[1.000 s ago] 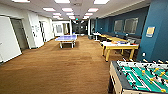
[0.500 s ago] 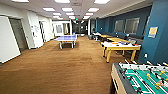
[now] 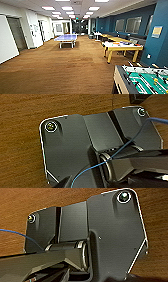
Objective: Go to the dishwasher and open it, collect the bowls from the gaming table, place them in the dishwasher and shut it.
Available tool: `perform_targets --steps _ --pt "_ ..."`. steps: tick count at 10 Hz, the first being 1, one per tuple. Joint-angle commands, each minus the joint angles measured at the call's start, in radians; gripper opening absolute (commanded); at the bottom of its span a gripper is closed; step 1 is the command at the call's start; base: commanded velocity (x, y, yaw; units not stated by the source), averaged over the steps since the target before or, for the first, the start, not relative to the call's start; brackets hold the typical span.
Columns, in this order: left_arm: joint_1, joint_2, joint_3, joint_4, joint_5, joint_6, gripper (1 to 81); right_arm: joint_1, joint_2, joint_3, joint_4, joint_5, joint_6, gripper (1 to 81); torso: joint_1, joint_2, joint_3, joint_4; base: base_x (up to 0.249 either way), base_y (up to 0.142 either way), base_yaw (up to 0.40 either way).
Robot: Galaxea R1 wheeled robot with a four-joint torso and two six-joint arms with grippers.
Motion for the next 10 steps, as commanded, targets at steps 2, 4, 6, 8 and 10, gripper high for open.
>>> perform_targets --steps 2,4,6,8,10 --pt "-0.066 -0.002 -0.002 -0.001 0.043 0.001 81.1 0.068 0.007 -0.001 -0.006 -0.041 -0.003 81.1 0.002 0.001 -0.001 0.000 0.189 0.000 0.000" --pt "-0.066 -0.002 -0.004 -0.001 0.043 0.001 81.1 0.070 0.006 -0.001 -0.006 -0.041 -0.004 81.1 0.000 0.000 0.000 0.000 0.189 0.000 0.000" --pt "-0.066 -0.002 -0.004 -0.001 0.043 0.001 81.1 0.070 0.006 -0.001 -0.006 -0.041 -0.003 81.1 0.000 0.000 0.000 0.000 0.190 0.000 0.000" --pt "-0.066 -0.002 -0.004 -0.001 0.043 0.001 81.1 0.070 0.004 -0.004 -0.006 -0.041 -0.004 81.1 -0.001 0.000 0.000 0.000 0.189 0.000 0.000" --pt "-0.065 -0.003 -0.004 -0.001 0.043 0.001 81.1 0.071 -0.003 -0.009 -0.006 -0.041 -0.003 81.1 -0.001 0.000 0.000 0.000 0.189 0.000 0.000"
